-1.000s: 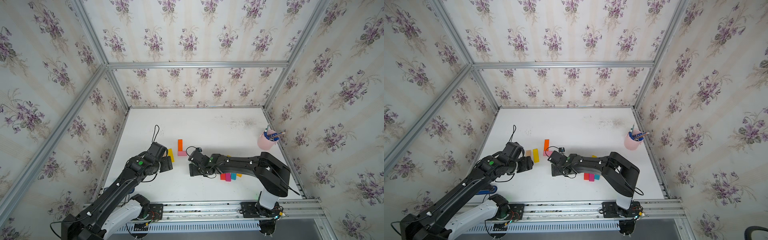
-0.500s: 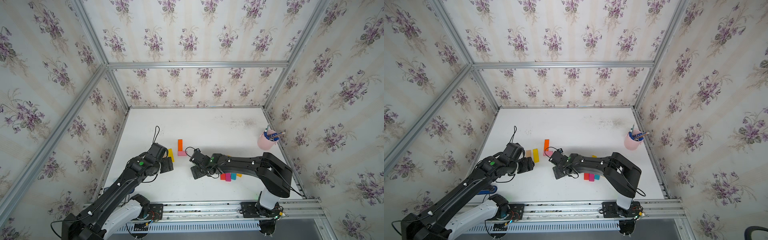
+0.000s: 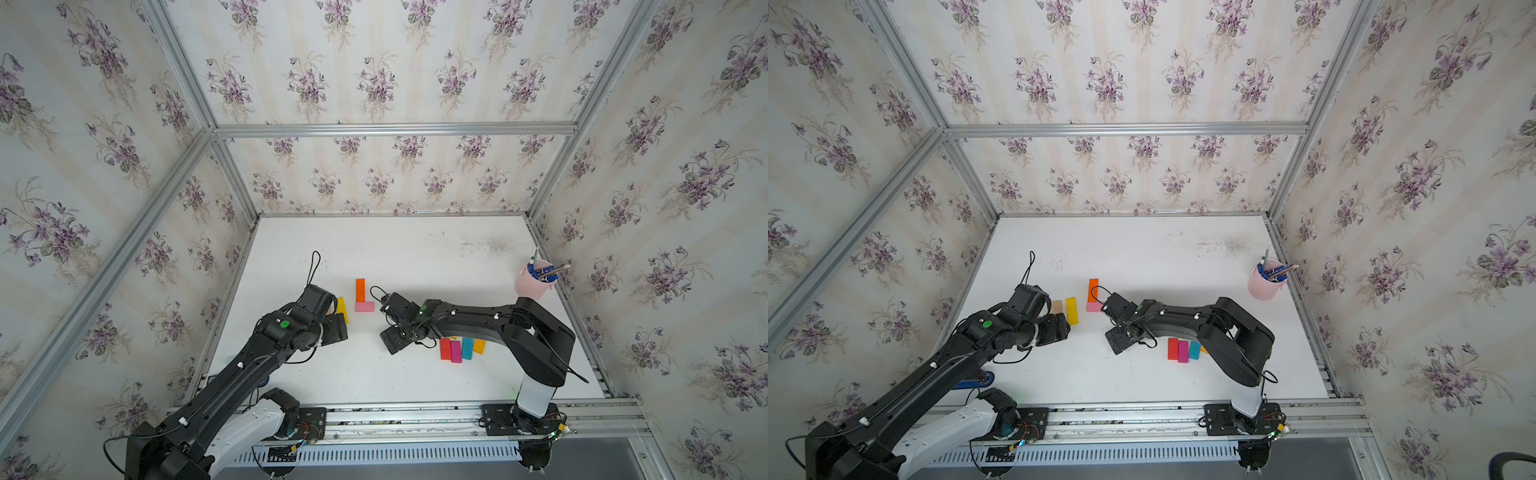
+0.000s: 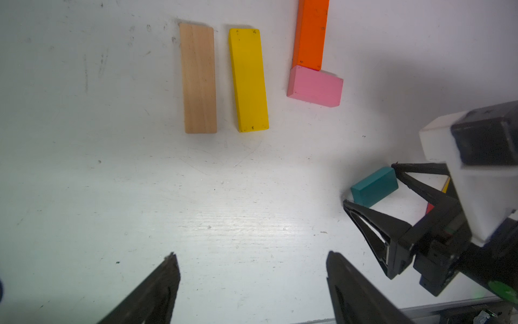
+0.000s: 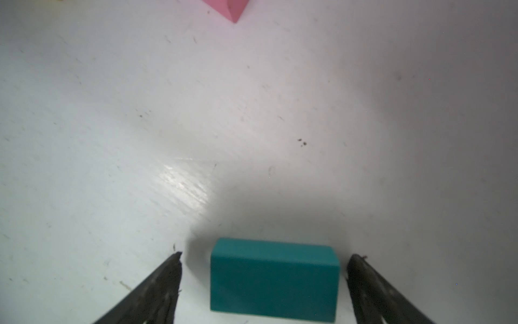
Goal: Assemble the letter h with building blocks
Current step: Pick up the building block from the center of the board.
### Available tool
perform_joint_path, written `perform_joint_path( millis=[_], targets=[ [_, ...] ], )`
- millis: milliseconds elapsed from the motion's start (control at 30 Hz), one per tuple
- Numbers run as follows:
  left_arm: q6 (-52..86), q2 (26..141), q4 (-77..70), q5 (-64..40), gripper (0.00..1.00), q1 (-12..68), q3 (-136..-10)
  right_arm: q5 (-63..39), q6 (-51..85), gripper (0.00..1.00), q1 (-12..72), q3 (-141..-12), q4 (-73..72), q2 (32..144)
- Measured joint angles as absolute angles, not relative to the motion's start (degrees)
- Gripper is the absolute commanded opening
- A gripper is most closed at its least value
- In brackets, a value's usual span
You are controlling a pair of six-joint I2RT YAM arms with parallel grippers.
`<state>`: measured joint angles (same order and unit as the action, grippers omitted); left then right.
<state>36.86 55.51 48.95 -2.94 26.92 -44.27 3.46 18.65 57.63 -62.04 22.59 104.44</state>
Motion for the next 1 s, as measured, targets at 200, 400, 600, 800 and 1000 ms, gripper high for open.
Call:
perform_joint_path(
  millis=[200, 400, 600, 800, 1000],
  targets=[
    [36.73, 56.03, 48.62, -2.94, 0.84, 26.81, -44.29, 3.66, 18.11, 0.8, 57.43, -61.78, 21.28, 104.73],
    [36.47, 56.07, 48.4, -2.94, 0.84, 26.48, -44.29, 4.25, 20.8, 0.76, 57.67, -60.14, 19.57, 103.74],
    [36.42, 56.34, 48.4, -3.14, 0.85, 26.3, -44.29, 6.02, 24.29, 0.77, 59.72, -61.34, 20.51, 104.62],
    [36.21, 55.88, 48.38, -3.14, 0.84, 26.02, -44.18, 8.36, 27.75, 0.73, 60.58, -62.0, 20.86, 105.34],
    [35.97, 55.44, 48.4, -3.11, 0.84, 25.63, -43.51, 9.54, 31.07, 0.55, 60.47, -61.69, 22.44, 104.71]
  ],
)
